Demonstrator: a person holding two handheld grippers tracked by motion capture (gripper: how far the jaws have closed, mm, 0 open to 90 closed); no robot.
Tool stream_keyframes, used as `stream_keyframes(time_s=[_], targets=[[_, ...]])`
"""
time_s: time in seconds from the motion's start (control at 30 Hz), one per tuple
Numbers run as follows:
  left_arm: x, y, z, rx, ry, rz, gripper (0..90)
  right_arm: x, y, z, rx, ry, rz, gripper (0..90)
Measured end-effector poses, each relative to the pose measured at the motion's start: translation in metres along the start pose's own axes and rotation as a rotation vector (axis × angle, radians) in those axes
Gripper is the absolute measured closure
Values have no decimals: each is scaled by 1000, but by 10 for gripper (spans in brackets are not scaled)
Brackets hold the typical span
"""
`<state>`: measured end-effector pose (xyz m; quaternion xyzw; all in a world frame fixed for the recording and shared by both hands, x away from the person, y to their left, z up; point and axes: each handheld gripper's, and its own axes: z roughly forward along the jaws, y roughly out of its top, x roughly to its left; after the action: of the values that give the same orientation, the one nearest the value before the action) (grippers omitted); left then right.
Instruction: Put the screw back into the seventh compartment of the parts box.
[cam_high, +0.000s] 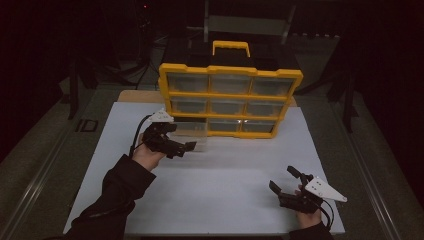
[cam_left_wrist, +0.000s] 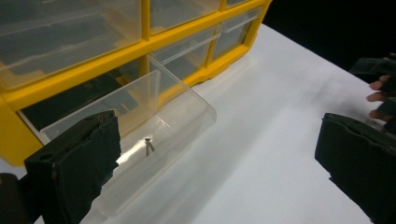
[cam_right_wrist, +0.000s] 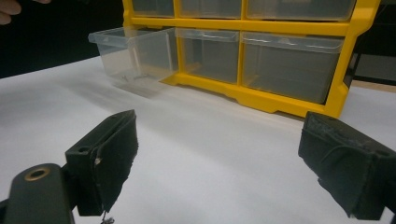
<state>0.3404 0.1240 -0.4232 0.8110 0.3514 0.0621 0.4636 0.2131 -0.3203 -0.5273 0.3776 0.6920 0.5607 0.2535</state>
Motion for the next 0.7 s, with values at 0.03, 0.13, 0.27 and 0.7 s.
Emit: stream_keyframes(time_s=[0.03, 0.13, 0.27, 0.7], targets=[[0, 0, 0, 0, 0, 0, 0, 0, 0, 0, 0, 0, 0, 117], [-1, -10, -14, -28, -4, 8, 0, 1, 0, 0, 0, -1, 0, 118], [0, -22, -26, -47, -11, 0, 0, 1, 0, 0, 0, -1, 0, 117], [-6, -64, -40, -105, -47, 31, 0, 1, 0, 0, 0, -1, -5, 117]])
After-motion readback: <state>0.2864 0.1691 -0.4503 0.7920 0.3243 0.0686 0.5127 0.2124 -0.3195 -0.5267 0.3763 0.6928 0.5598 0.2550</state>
